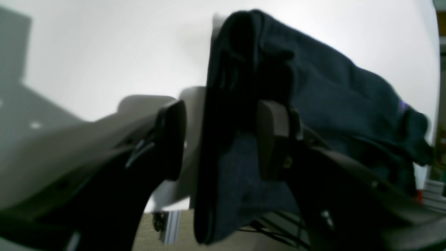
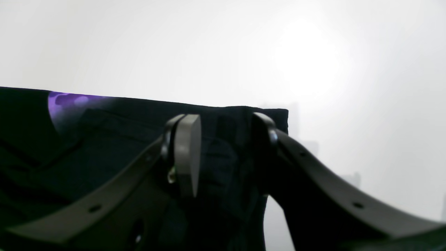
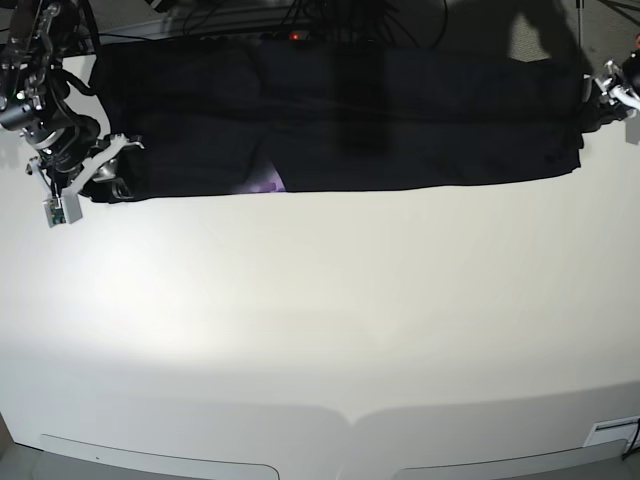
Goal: Fold the T-shirt properly
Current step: 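Hold the folded edges with both grippers and press them flat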
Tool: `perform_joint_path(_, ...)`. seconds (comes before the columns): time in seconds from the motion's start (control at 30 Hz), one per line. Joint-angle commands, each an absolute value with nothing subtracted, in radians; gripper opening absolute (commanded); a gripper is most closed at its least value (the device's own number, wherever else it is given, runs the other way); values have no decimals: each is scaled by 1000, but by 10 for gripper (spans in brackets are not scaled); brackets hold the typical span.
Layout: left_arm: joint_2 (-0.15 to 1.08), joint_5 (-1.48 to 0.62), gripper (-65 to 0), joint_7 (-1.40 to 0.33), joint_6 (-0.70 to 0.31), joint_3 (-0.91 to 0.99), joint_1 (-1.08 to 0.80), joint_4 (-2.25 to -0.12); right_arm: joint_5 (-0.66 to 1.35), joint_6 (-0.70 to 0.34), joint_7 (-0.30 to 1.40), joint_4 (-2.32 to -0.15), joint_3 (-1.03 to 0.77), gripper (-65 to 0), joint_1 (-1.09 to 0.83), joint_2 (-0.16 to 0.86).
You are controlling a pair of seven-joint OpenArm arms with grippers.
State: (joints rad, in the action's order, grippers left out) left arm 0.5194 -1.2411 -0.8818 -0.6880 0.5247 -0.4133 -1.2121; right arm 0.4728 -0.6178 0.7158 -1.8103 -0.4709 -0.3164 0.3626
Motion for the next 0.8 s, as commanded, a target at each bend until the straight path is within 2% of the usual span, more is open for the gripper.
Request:
perform_joint_path(0.0, 552, -1291, -337, -890, -698, 534, -413, -1224, 482, -622, 701, -1828, -478, -404, -311, 376)
perform_joint_path(0.37, 554, -1288, -337, -978, -698, 534, -419, -1356, 482, -621, 701, -1828, -477, -404, -311, 376)
perform_joint_path(0.53, 497, -1093, -336, -932, -698, 534, -418, -1405, 482, -621, 705, -1828, -477, -404, -311, 376)
perform_joint_path(0.77, 389, -695, -336, -645, -698, 534, -418, -1404, 482, -622, 706, -1828, -477, -404, -311, 376)
